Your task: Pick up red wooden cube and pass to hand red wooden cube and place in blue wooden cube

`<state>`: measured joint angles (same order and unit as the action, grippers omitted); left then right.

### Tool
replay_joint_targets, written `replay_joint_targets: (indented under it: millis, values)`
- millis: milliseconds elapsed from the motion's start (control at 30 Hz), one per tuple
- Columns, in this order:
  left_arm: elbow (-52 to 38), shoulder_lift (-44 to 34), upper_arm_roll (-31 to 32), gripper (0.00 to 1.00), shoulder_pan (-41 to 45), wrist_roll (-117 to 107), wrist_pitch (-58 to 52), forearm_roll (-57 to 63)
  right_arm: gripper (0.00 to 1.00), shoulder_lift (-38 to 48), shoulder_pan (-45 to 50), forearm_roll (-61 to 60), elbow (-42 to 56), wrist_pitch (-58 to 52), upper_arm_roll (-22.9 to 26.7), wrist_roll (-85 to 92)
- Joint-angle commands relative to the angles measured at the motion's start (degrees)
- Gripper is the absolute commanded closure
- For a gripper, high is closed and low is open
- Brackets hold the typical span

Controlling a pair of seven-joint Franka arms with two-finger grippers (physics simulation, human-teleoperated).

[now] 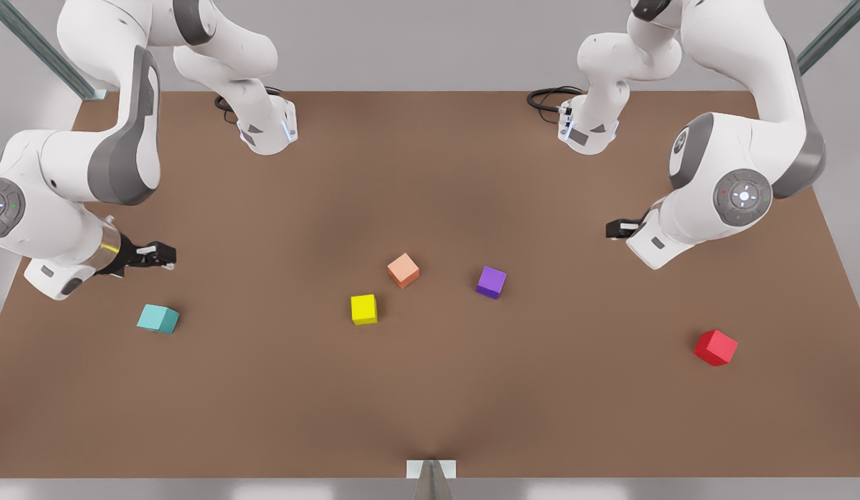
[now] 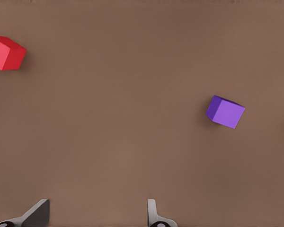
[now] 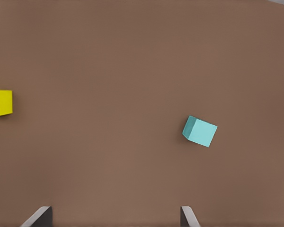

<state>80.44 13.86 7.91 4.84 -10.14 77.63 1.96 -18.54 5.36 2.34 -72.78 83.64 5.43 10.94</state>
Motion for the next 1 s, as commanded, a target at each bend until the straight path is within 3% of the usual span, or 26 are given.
replay_joint_targets:
  millis: [0,100,267,333,400,600,967]
  values:
    - [0.0,-0.1,0.0,0.00,0.0,0.8,0.5,0.0,0.00,0.1,0.0,0.1,-0.1,0.3,0.0,0.3]
    - [-0.2,3.0,-2.1,0.00,-0.7,6.5,1.3,0.4,0.00,-0.2,0.0,0.0,-0.2,0.3,0.0,0.3]
    - [-0.1,20.0,-13.3,0.00,-5.7,63.0,29.4,-0.1,0.00,-0.4,0.0,0.0,-0.3,0.5,0.0,0.4]
    - [-0.3,25.0,-17.2,0.00,-5.7,77.1,37.1,-3.5,0.00,-0.4,0.0,0.0,-0.3,0.5,0.0,0.4]
    - [-7.4,31.3,-20.2,0.00,-7.0,87.5,38.8,-3.5,0.00,-0.3,0.0,0.0,-0.5,0.5,0.0,0.5]
    - [-8.5,34.4,-20.0,0.00,-11.6,99.9,42.4,-3.5,0.00,-0.5,-0.2,0.1,-1.0,0.6,0.0,0.9]
    - [-8.1,37.8,-20.0,0.00,-11.6,92.0,43.8,-6.0,0.00,-0.6,-0.1,0.1,-1.5,0.9,0.0,0.9]
